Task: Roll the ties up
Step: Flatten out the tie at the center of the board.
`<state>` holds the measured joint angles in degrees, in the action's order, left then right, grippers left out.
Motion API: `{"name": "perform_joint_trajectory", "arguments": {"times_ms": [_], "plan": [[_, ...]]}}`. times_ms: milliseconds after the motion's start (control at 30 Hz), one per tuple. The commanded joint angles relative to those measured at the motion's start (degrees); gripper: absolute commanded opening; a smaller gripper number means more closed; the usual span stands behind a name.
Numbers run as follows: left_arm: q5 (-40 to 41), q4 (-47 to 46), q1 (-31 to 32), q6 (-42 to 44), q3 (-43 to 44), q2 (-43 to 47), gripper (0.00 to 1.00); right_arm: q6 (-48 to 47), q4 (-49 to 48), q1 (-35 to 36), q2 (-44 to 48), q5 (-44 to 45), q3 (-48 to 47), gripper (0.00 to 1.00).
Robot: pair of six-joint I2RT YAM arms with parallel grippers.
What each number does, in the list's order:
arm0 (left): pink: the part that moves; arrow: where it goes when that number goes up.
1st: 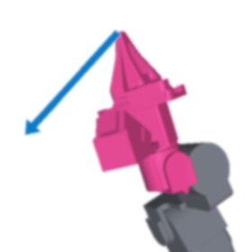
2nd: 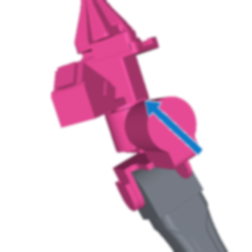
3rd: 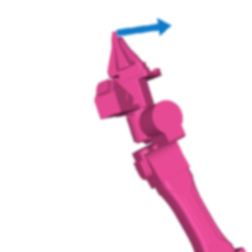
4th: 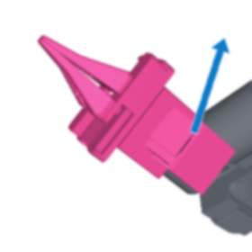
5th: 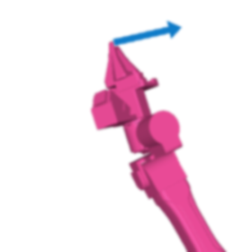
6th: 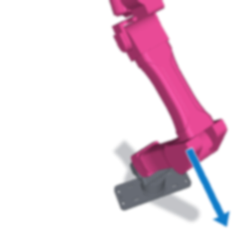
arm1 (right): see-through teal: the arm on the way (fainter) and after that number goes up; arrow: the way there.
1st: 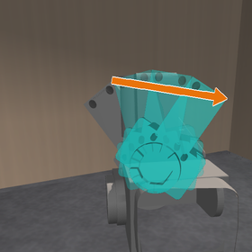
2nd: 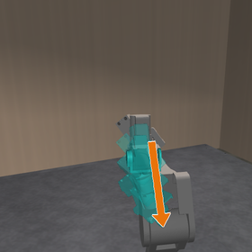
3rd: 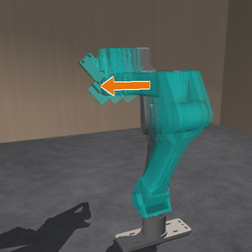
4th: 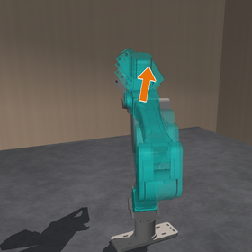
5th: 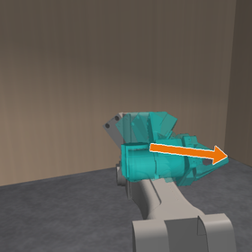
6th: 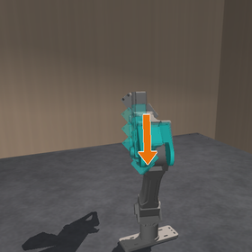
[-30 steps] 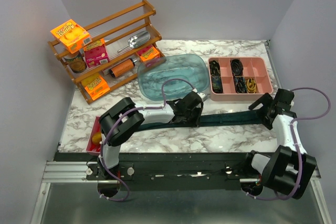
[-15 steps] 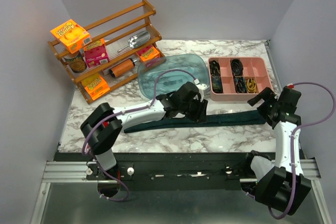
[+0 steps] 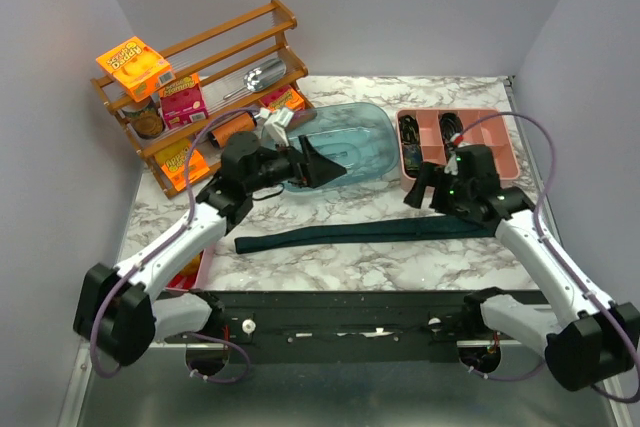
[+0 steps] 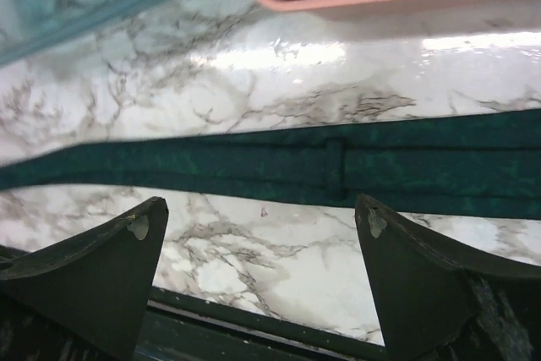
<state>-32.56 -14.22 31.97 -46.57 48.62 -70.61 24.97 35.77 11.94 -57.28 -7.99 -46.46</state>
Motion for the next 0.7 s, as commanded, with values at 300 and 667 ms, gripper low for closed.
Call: {"name": "perform_joint_trajectory", "arguments": {"times_ms": [300, 667], "plan": [[26.1, 31.8, -8.9, 8.1, 0.2, 18.4, 0.94, -3.6, -3.2, 35.5, -26.7, 11.5, -14.6, 0.97], [34.8, 39.6, -9.5, 9.8, -0.5, 14.8, 0.93, -2.7, -6.9, 41.2, -41.1, 12.5, -21.1, 0.84]]}}
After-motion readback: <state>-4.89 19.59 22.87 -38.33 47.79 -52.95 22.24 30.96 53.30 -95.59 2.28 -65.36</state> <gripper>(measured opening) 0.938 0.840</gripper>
